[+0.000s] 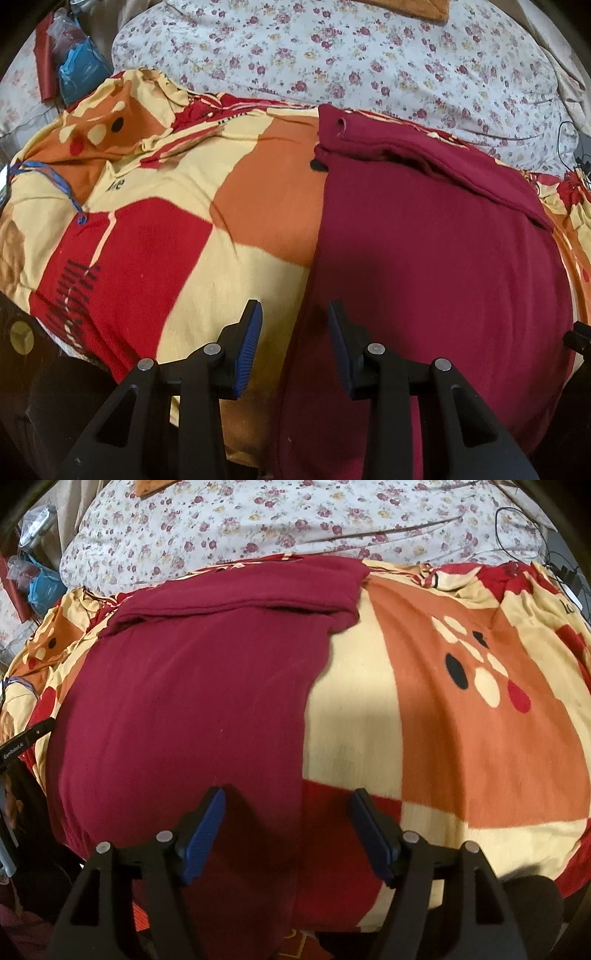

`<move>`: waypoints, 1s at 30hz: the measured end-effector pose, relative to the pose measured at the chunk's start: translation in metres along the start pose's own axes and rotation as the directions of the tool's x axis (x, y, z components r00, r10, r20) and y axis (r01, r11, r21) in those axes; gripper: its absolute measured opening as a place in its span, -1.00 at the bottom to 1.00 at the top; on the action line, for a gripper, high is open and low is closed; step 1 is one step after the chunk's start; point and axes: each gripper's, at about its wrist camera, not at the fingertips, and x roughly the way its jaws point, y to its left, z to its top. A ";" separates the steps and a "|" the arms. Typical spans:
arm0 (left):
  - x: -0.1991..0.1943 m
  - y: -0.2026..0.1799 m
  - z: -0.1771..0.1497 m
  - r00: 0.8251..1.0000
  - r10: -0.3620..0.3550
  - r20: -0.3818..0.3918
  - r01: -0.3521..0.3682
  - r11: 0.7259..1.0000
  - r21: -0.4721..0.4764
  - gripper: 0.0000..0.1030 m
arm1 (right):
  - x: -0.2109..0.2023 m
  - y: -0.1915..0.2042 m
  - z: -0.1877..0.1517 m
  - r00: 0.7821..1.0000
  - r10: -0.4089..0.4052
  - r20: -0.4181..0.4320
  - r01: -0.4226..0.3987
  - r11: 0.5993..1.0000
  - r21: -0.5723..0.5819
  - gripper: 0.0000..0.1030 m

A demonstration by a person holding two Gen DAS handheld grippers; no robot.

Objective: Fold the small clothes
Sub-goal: 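Move both grippers open to the shirt hem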

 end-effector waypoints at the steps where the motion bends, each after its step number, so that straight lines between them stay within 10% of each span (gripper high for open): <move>1: 0.000 0.000 -0.003 1.000 -0.005 -0.006 0.005 1.000 0.000 -0.48 | 0.000 0.000 -0.001 1.000 0.001 -0.001 -0.001 1.000 0.001 0.45; 18: -0.011 0.019 -0.047 0.989 -0.089 -0.116 0.083 0.995 -0.057 -0.48 | -0.002 0.000 -0.024 0.999 0.030 -0.023 -0.032 0.998 -0.060 0.44; 30: -0.007 0.017 -0.068 0.961 -0.129 -0.243 0.125 0.992 -0.032 -0.48 | -0.001 -0.007 -0.054 0.966 0.172 -0.191 -0.175 0.984 -0.002 0.45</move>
